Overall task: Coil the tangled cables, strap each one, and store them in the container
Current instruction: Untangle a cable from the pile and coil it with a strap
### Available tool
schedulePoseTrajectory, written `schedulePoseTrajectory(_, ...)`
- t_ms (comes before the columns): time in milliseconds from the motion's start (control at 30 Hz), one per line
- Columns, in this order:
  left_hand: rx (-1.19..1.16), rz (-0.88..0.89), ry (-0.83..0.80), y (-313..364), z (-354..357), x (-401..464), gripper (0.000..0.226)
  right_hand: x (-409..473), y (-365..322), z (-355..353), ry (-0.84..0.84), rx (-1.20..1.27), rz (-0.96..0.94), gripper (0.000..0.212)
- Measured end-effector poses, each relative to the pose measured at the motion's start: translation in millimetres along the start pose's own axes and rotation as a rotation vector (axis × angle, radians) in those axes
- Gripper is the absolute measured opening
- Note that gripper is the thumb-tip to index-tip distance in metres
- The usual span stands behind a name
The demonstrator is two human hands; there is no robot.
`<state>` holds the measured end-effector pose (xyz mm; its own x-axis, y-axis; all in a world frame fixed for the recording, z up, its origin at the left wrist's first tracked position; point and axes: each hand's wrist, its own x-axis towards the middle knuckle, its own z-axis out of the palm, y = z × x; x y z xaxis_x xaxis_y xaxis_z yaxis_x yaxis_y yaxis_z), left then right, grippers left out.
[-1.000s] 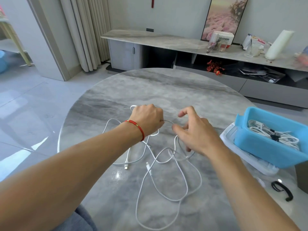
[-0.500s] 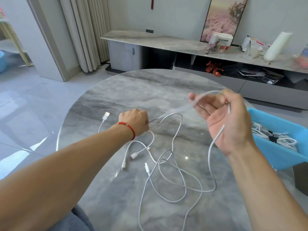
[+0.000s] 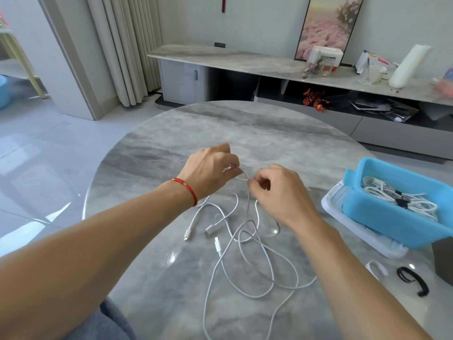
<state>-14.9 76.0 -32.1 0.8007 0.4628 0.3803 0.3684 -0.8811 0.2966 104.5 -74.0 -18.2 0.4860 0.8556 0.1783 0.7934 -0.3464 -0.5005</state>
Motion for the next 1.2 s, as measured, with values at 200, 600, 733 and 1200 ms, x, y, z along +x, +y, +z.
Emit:
schedulePoseTrajectory(200,0.045,0.025,0.080,11.6,-3.9,-0.4,0.027,-1.7,-8.4,-4.0,-0.088,0.286,0.042,0.031)
schedulePoseTrajectory(600,0.031,-0.215,-0.102,-26.7,15.3,-0.6,0.031,-7.1,1.1,-38.6,0.259,0.884,-0.107,0.033)
schedulePoseTrajectory(733,0.012,-0.320,-0.137,-28.3,23.5,1.1,0.045,-10.1,4.7,-41.1,0.181,1.229,-0.146,0.043)
schedulePoseTrajectory(1200,0.137,0.045,0.200,15.8,5.5,13.1,0.037,-3.9,7.4,4.4,-0.076,0.065,0.094,0.037)
